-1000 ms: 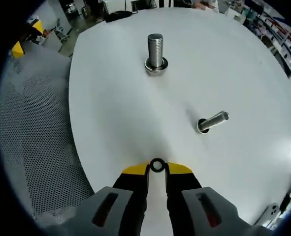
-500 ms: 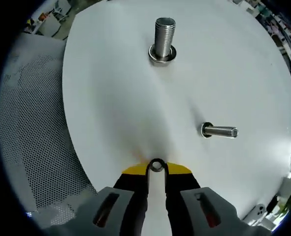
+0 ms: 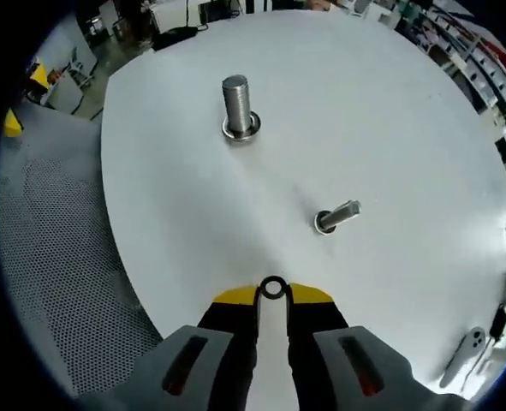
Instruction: Place the washer onto the threaded stud by aligning its center hole with the stud, sliding it down to the base, and recovering from edge contact or off-axis alignment until the washer reaches the visible bottom stop.
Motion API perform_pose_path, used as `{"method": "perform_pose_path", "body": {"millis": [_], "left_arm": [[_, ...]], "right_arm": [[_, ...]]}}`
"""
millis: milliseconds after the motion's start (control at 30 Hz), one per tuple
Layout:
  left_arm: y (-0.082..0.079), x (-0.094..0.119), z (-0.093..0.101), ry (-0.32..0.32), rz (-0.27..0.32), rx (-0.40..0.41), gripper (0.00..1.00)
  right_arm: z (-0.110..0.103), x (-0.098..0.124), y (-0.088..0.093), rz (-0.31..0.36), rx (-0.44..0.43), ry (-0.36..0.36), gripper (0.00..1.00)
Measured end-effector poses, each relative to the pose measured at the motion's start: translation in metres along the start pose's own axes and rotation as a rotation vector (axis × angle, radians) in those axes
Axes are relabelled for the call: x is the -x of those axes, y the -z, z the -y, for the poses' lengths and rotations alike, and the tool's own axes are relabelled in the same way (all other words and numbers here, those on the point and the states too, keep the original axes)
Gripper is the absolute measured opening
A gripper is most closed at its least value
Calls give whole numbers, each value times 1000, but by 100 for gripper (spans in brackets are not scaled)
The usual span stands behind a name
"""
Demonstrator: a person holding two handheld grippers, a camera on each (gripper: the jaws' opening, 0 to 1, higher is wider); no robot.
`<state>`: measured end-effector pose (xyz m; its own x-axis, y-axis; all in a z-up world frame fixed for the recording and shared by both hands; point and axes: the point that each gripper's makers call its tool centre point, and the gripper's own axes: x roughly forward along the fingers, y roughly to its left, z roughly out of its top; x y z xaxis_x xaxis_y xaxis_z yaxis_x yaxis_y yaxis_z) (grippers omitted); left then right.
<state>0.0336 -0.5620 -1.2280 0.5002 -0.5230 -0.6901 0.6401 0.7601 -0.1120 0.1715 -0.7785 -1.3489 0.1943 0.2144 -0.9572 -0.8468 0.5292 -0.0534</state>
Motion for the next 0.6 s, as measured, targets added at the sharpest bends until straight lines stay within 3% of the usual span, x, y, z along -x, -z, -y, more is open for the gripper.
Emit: {"method": "perform_pose_path", "body": {"millis": [233,400,600], "left_arm": [[0,0,0,-1,0,-1,25],[-1,0,-1,-4,4,0,25],[-1,0,-1,-3,4,-1,25]], "right_arm": [[29,28,-33,113,-19,74,13],[35,34,-47,156,15,112,13],[33,28,-53,144,42,108,13]]}}
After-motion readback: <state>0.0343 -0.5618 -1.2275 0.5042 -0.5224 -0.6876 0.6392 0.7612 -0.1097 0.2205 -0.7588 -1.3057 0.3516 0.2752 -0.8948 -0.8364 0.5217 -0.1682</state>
